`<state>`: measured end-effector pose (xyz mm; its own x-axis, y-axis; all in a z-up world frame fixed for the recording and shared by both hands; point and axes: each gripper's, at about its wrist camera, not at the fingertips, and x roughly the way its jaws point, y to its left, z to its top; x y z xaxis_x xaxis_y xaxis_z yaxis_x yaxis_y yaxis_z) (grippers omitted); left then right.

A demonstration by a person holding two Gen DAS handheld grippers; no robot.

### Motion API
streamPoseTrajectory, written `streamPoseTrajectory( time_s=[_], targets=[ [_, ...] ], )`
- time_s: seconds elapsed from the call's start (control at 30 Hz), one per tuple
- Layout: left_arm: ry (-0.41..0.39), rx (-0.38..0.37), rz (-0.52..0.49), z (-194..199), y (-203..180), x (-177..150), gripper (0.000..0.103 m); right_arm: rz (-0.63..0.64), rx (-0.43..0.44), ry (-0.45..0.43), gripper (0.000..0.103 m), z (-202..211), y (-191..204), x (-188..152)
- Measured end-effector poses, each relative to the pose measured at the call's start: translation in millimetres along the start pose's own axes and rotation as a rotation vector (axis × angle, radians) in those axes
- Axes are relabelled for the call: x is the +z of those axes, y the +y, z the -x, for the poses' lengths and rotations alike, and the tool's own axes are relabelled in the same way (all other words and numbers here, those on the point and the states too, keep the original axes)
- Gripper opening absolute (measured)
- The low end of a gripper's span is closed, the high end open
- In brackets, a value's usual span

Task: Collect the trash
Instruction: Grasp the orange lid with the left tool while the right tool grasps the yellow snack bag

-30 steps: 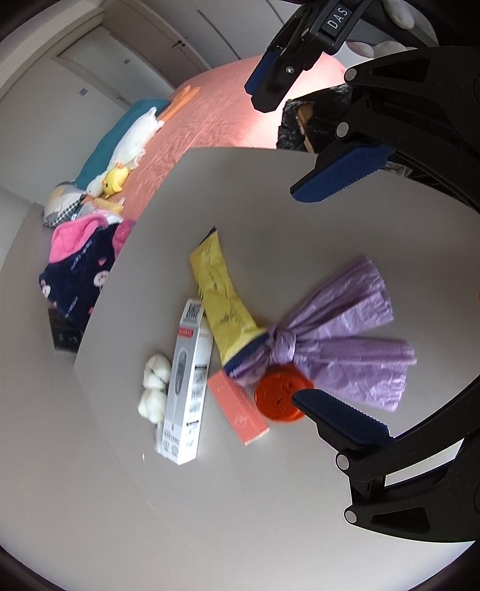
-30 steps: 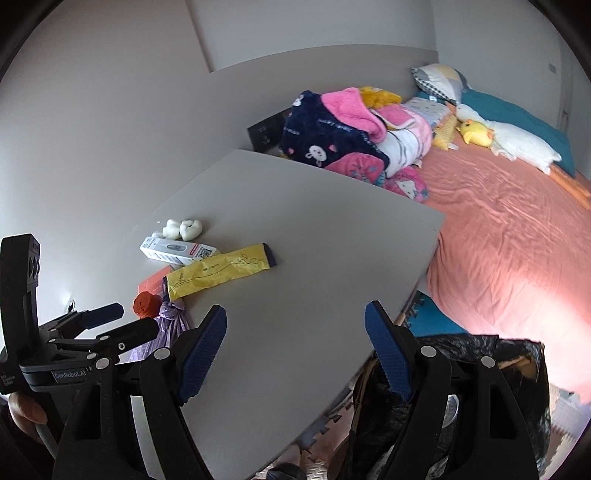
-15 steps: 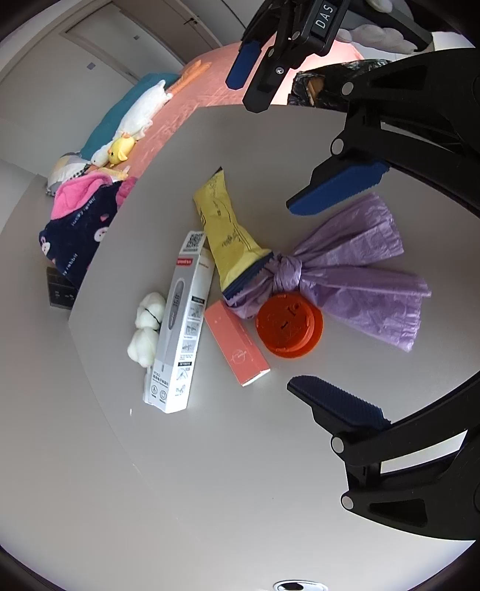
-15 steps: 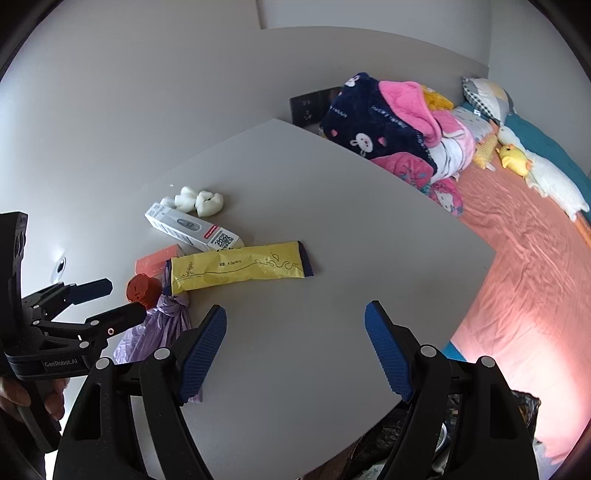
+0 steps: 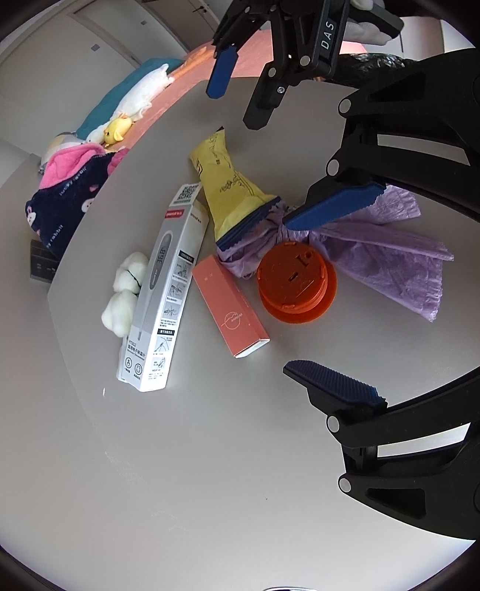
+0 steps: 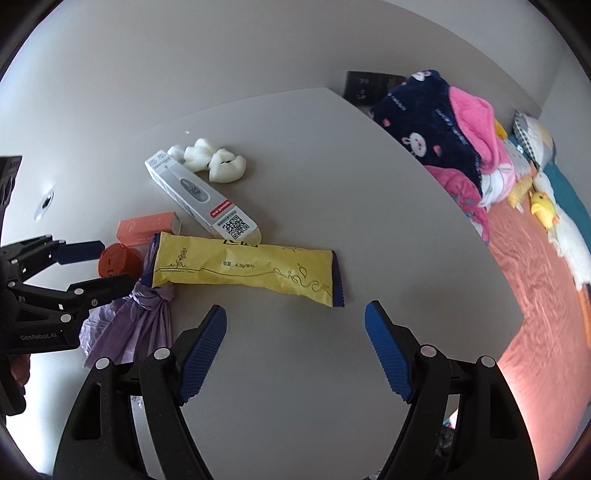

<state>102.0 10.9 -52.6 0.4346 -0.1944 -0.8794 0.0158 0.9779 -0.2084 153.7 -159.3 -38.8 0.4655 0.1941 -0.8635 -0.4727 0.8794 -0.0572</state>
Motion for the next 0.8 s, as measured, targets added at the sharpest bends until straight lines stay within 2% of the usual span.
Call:
streamPoseTrajectory(
  time_s=[0.23,0.4,0.53,0.7,0.8],
  targets=[
    [0.007,-0.013,0.005,-3,10,1,0.059,0.156,-0.023,0.042,0.078,-19,13,14],
    [0.002,-0.012,0.007,-3,13,3,0.059,0.319,-0.027,0.051,0.078,-29,31,19],
    [-0.001,-0.012,0.003,-3,13,3,0.059,0.395,-0.013,0.053,0.076,-36,40,24],
    [-0.005,-0.014,0.005,-3,14,4,0.059,0.396,0.031,0.074,0.062,-47,42,27],
    [-0.007,-0.007,0.005,-4,14,5,0.059,0.362,0.068,0.085,0.045,-48,41,29]
  ],
)
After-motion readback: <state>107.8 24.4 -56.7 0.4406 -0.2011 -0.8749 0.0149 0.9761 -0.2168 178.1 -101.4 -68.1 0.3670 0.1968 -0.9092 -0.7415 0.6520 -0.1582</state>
